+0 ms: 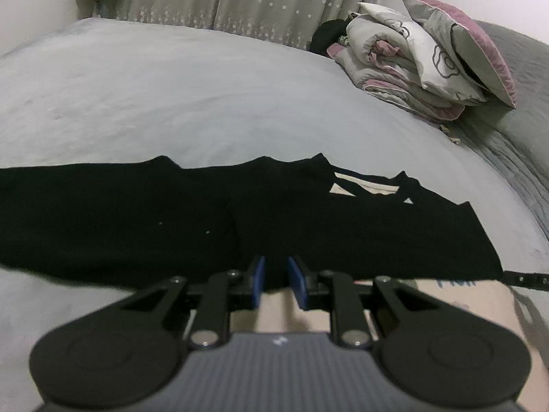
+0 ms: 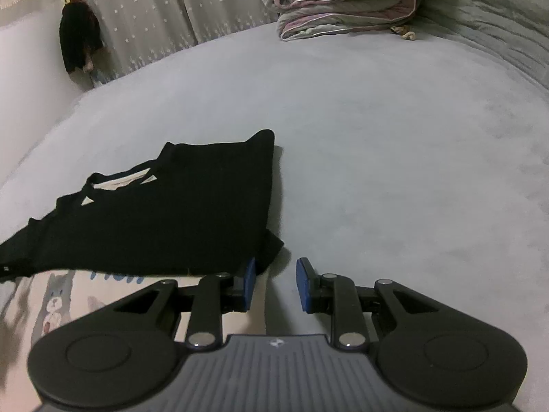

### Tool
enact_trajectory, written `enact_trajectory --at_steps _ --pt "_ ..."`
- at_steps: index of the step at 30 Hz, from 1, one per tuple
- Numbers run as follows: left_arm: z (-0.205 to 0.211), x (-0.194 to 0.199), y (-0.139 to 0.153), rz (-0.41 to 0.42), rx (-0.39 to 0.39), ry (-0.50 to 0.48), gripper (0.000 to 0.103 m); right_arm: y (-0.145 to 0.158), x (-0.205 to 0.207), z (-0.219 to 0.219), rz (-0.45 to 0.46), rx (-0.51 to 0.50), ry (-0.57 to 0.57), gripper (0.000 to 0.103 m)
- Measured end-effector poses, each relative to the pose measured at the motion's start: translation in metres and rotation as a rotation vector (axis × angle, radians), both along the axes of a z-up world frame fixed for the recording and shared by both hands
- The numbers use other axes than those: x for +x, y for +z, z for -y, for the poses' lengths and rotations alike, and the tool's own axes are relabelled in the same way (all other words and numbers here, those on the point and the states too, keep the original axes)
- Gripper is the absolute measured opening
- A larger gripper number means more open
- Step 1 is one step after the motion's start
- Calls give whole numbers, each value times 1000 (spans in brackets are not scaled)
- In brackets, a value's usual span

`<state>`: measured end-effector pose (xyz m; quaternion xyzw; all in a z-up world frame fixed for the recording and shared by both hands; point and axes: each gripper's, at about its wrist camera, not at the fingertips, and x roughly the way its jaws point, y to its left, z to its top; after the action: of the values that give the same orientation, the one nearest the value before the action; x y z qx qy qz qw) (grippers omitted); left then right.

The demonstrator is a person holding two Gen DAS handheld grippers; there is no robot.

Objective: Fold clothes

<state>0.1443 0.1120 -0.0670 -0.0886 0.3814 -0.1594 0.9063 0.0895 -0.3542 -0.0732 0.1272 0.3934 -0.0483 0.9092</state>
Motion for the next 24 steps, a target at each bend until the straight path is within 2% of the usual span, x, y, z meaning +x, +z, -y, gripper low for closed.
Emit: enact_trajectory --at_steps 2,5,9,13,16,19,20,21,24 --pt "-6 -1 2 -14 -20 13 26 4 0 1 -10 -9 -12 25" --pt "-13 1 2 -33 -81 35 26 11 -2 10 11 47 -42 25" --pt "-24 5 2 -60 -163 63 27 13 -5 32 39 198 -143 25" --pt "-19 12 -3 -77 -208 80 27 1 -5 49 39 381 -218 24" --pt "-15 15 -6 -82 -205 97 27 -11 1 54 32 484 -248 24" --pt "-11 19 -9 -87 -202 114 26 -22 7 55 20 534 -280 24" --pt "-10 19 -9 -84 -196 114 26 -25 8 55 25 551 -287 20" --pt "-8 19 -10 -81 -189 113 25 -26 7 55 34 573 -305 11" --pt "-5 19 -10 -69 -161 114 21 -22 1 56 83 649 -373 9"
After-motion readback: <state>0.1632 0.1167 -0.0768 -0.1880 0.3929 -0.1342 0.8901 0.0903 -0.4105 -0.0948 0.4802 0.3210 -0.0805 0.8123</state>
